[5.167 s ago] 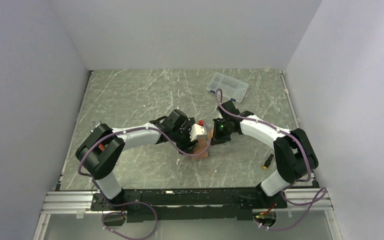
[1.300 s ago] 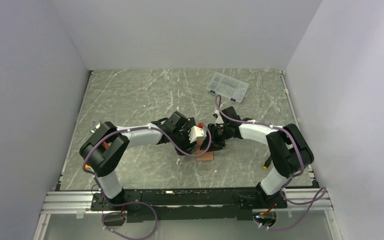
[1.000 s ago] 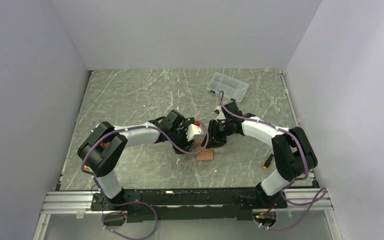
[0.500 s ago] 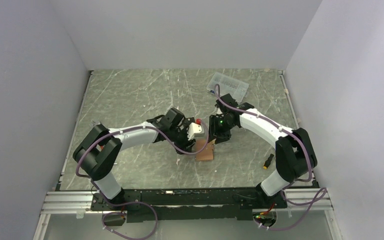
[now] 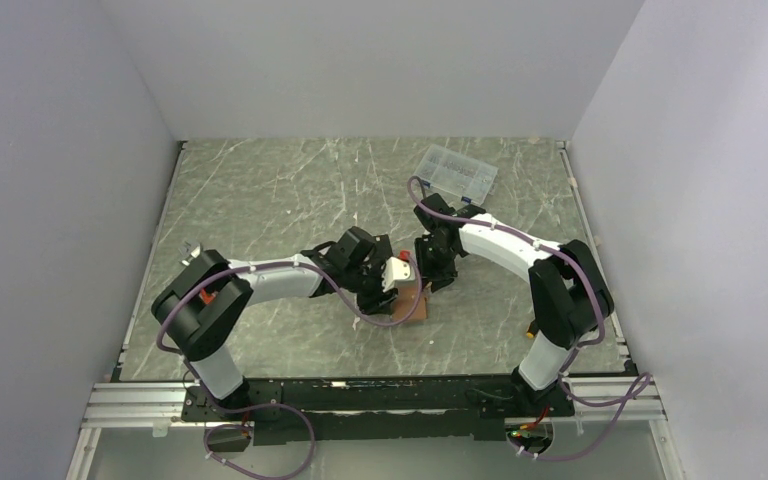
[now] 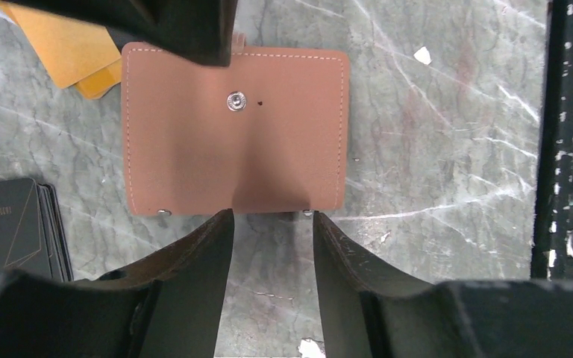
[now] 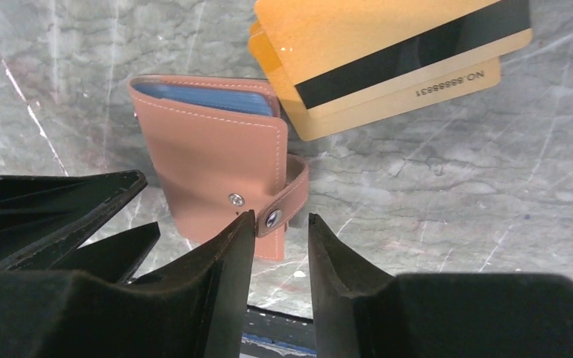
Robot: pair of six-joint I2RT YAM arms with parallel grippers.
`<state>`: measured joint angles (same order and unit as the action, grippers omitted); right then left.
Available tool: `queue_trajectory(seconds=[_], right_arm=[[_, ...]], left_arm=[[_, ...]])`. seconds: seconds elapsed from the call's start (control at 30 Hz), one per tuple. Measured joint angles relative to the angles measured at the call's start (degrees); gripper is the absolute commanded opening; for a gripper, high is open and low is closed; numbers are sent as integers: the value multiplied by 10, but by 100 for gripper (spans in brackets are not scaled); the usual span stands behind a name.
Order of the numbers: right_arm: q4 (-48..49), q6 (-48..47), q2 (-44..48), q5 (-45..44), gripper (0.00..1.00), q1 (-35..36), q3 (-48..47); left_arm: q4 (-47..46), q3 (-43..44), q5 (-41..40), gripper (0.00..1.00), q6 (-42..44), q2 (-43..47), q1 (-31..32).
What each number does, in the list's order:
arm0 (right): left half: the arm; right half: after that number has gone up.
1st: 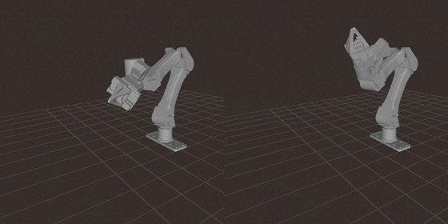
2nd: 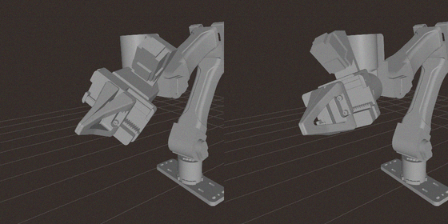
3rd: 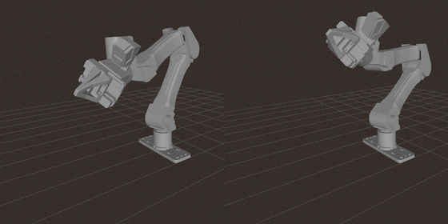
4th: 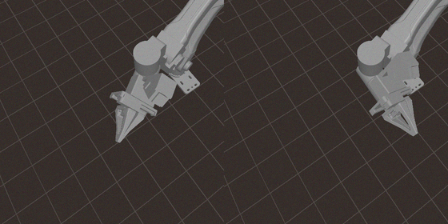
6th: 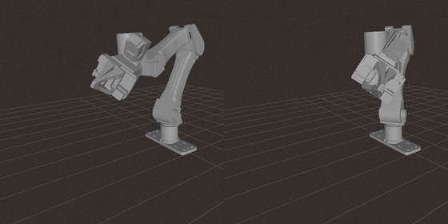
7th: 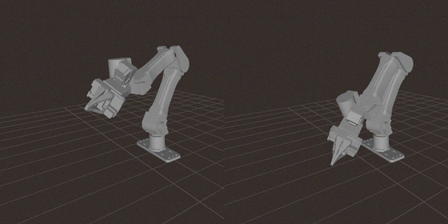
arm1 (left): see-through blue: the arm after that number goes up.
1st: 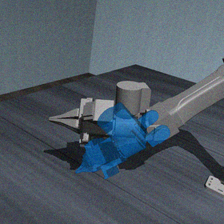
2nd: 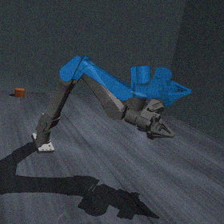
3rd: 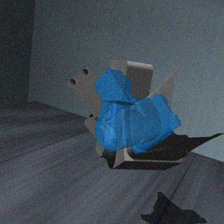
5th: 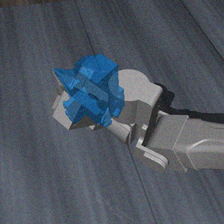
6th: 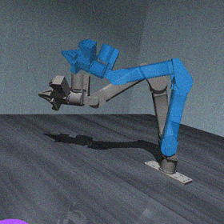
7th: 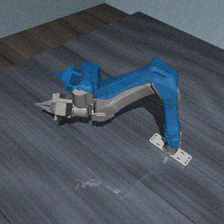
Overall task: Put the credit cards into the card holder
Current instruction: Close the card holder at the center of the board.
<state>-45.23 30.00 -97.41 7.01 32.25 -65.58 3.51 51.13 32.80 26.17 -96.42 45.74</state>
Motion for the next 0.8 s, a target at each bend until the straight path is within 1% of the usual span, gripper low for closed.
queue_trajectory(seconds=[0.07,0.13,0.17,0.23,0.27,0.3,0.5,0.57,0.67,0.7,0.8], right_arm=[[0,0,0,-12,22,0,0],[-2,0,0,-21,17,0,0],[-2,0,0,-25,15,0,0],[-2,0,0,-30,12,0,0],[-2,0,0,-32,9,0,0],[-2,0,0,-36,8,0,0],[-3,0,0,-41,2,1,0],[-3,0,0,-42,0,1,0],[-4,0,0,-42,0,0,0],[-4,0,0,-42,0,0,0],[-3,0,0,-40,0,0,1]], left_arm=[[2,1,-11,49,0,-2,1],[13,12,-32,54,1,-6,5],[19,23,-45,61,1,-10,7],[23,40,-64,81,1,-16,12],[23,43,-70,93,4,-17,12],[23,44,-75,99,3,-17,13],[24,42,-116,99,-3,-17,21],[24,42,-120,91,-4,-17,25],[24,42,-122,72,-7,-17,27],[24,42,-122,68,-7,-17,27],[29,42,-123,63,-9,-17,27]])
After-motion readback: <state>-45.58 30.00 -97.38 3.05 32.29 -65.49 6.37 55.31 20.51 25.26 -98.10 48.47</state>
